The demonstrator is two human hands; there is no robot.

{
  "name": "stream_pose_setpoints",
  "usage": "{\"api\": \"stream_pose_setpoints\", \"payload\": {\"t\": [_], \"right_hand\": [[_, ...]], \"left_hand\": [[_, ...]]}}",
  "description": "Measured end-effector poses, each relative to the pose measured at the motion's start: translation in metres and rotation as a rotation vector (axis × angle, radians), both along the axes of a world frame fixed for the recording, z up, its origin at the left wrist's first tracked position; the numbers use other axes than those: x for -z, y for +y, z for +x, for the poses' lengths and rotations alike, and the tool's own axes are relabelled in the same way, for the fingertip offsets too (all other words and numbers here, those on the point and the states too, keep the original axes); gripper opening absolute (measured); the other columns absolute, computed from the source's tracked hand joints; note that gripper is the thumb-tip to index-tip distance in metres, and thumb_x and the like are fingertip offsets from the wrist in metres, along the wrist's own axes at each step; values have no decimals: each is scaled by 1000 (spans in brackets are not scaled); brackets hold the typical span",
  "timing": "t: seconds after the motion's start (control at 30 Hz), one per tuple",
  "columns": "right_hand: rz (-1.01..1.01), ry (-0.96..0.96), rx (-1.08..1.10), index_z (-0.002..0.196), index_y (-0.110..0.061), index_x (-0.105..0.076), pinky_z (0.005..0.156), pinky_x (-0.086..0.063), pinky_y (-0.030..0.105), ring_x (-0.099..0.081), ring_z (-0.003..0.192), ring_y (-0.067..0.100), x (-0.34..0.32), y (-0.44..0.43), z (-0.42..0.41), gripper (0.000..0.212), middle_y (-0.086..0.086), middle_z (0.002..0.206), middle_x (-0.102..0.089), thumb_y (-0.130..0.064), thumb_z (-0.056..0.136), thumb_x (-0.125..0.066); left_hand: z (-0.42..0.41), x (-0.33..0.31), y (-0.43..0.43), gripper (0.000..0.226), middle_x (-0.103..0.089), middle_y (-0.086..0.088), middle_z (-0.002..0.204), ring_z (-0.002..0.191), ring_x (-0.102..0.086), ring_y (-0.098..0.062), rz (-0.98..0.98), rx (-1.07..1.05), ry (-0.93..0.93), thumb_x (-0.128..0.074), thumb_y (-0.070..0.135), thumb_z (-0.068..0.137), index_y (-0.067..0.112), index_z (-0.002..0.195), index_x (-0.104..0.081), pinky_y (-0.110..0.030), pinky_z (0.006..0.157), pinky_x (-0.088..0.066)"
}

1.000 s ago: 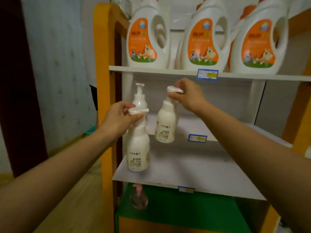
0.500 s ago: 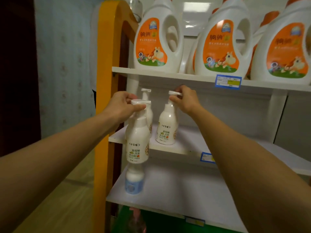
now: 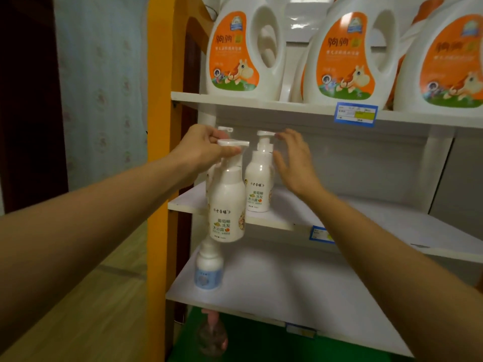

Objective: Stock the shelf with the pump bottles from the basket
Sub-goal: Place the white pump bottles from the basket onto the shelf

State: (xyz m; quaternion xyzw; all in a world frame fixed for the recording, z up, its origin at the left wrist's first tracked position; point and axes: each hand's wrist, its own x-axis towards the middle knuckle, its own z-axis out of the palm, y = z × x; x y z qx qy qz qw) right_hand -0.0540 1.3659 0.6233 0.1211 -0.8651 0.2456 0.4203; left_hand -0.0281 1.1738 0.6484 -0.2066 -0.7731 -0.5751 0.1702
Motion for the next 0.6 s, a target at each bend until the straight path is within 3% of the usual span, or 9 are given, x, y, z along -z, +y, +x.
{"api": "stream_pose_setpoints", "payload": {"t": [0.07,0.17,0.23,0.3,0.4,0.5,0.6], "right_hand": [[-77,24,-57,124,-14,-49,99,-43,35,-48,116,16,27,1,34,33,3,129,-50,-17,91,-48],[-269,-361,-227,128,-20,-46,75,-44,15,-53,102,8,54,-4,81,47,-6,120,-52,-34,85,-59],[-344,-515,-280,132,-24,-39,69,-42,10,-53,95,0,64,-4,97,65,-10,120,-50,-44,77,-65],[-395,-544,-299,132,-24,-39,71,-47,12,-56,93,-1,66,-1,103,69,-10,120,-52,-43,73,-70],[-443,-513,-269,128,-22,-44,76,-52,19,-61,99,10,60,11,106,65,-6,120,-57,-37,72,-72],[-456,-499,-241,128,-21,-43,74,-54,22,-62,99,10,49,28,102,62,-7,119,-56,-34,74,-72],[-473,-497,-202,130,-17,-38,84,-51,28,-56,107,14,43,43,89,64,-1,131,-51,-31,76,-71]], "left_hand": [[7,-3,6,48,-62,-6,106,98,-60,-17,5,33,-8,-68,16,75,7,120,-52,-28,85,-50],[18,-6,20,46,-63,-11,111,104,-60,-22,-8,66,-16,-68,17,75,7,118,-53,-37,94,-49],[25,-9,31,44,-63,-10,109,100,-61,-21,-11,95,-7,-69,17,76,6,115,-54,-33,87,-51],[31,-11,47,42,-63,-9,107,99,-61,-20,-10,132,-3,-68,16,76,5,114,-55,-28,82,-51],[37,-17,71,44,-64,-12,111,102,-62,-23,41,157,-1,-70,16,74,5,114,-55,-37,92,-51],[31,-20,85,56,-61,-9,119,107,-58,-21,84,198,-29,-72,30,73,7,121,-51,-36,97,-47],[20,1,88,60,-46,-5,139,126,-45,-22,3,316,-182,-50,49,84,14,132,-42,-34,105,-35]]}}
